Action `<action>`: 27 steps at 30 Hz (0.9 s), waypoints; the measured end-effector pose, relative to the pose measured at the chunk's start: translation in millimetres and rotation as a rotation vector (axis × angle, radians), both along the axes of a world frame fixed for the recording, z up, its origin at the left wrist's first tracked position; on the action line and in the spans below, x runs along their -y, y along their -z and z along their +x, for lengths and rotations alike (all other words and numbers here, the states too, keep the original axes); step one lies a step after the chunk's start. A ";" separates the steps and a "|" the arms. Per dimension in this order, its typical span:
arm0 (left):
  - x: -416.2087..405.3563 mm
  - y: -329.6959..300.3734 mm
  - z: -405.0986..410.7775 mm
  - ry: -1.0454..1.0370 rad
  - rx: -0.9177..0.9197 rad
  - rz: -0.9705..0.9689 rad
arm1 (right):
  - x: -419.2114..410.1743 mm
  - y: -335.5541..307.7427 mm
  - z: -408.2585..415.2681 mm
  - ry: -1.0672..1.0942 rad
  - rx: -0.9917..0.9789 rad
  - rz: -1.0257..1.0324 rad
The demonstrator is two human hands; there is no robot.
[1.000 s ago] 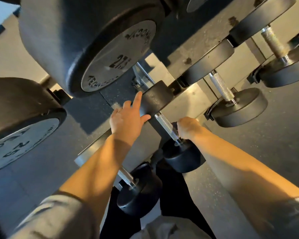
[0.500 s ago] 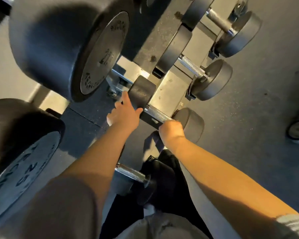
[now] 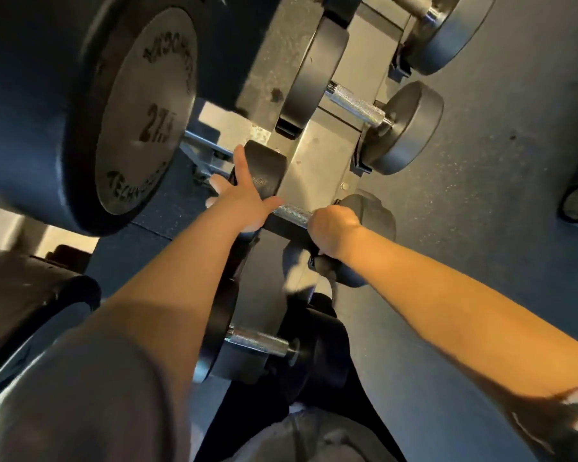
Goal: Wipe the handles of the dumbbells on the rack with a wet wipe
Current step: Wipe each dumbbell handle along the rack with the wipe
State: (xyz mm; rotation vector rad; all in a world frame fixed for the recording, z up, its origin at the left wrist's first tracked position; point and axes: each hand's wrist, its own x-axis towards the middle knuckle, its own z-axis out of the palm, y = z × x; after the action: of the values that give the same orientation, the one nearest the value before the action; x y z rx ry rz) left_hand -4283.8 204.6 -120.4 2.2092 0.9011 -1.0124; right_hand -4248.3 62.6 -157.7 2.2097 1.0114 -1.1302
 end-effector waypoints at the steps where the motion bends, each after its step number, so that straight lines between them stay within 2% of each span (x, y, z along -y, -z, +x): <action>1: 0.2 1.6 -0.9 -0.011 0.015 0.000 | 1.0 -0.9 2.6 0.001 -0.034 -0.010; 3: -0.2 4.2 -2.9 -0.036 0.048 0.001 | 2.9 -2.8 14.3 0.024 -0.056 -0.039; 7: 1.6 1.2 -3.2 -0.070 0.055 0.008 | 9.1 -2.1 32.4 -0.100 0.096 -0.017; 10: 2.7 -1.4 -3.3 -0.079 0.063 0.014 | 9.9 14.0 36.3 -0.183 0.038 0.016; 13: 1.9 0.2 -4.9 -0.085 0.081 0.015 | 2.9 35.4 44.0 -0.049 -0.075 0.022; 16: 2.2 2.4 -6.5 -0.102 0.120 0.006 | 7.7 40.7 48.5 0.041 -0.102 0.083; 22: 2.4 3.0 -10.4 -0.109 0.164 -0.009 | 15.0 0.3 19.0 0.029 0.031 0.090; 27: 2.3 3.0 -10.9 -0.123 0.173 -0.009 | 11.7 5.6 -25.6 -0.094 0.033 0.157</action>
State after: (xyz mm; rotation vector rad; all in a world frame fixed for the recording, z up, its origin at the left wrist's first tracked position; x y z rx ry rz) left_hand -4294.7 202.3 -123.4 2.1664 0.9383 -0.7551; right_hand -4274.0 50.9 -163.3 2.2669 1.2143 -0.9999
